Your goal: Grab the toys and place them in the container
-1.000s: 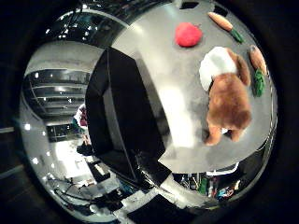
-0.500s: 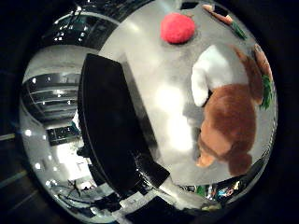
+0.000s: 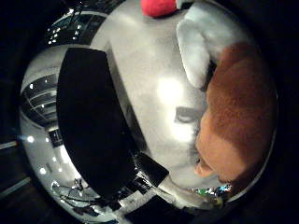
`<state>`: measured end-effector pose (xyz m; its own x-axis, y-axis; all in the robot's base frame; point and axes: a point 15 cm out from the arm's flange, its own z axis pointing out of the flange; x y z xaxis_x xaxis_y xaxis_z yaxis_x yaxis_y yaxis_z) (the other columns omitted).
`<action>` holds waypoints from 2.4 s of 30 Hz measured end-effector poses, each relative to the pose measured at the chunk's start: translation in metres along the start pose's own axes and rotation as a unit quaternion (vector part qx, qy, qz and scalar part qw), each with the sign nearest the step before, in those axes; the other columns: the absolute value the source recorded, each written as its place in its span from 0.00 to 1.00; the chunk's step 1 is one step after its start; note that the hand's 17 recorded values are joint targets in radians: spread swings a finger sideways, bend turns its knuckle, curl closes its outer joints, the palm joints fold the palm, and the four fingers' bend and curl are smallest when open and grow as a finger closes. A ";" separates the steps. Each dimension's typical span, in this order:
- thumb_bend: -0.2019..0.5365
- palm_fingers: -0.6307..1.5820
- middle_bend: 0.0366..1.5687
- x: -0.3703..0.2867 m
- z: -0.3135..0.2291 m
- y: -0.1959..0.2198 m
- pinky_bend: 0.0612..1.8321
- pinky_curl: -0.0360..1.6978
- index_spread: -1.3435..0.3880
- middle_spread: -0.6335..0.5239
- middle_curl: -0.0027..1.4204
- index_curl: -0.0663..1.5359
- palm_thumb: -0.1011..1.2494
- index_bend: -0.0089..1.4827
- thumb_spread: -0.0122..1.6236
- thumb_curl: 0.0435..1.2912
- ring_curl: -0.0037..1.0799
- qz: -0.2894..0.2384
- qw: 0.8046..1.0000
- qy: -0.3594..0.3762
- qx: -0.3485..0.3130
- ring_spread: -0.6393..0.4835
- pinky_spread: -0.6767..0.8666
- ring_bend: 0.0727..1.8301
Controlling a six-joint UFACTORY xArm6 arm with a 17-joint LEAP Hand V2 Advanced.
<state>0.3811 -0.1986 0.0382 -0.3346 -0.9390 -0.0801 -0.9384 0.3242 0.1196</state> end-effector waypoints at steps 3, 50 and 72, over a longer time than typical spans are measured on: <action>0.25 0.45 0.17 0.001 0.003 0.002 0.33 0.19 0.63 0.60 0.25 0.19 0.44 0.10 0.60 0.21 0.27 -0.001 1.000 0.001 -0.004 0.71 0.68 0.28; 0.22 0.35 0.59 0.085 -0.161 0.066 0.52 0.44 0.57 0.41 0.35 0.34 0.57 0.32 0.64 0.30 0.43 0.081 0.991 0.036 0.103 0.40 0.28 0.63; 0.23 0.32 0.17 0.094 -0.047 0.087 0.26 0.21 0.73 0.76 0.21 0.24 0.39 0.12 0.61 0.20 0.18 0.145 0.989 -0.024 0.011 0.81 0.75 0.20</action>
<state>0.2725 -0.2643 0.0877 -0.5937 -0.7994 -0.0921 -0.8035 0.5825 0.1227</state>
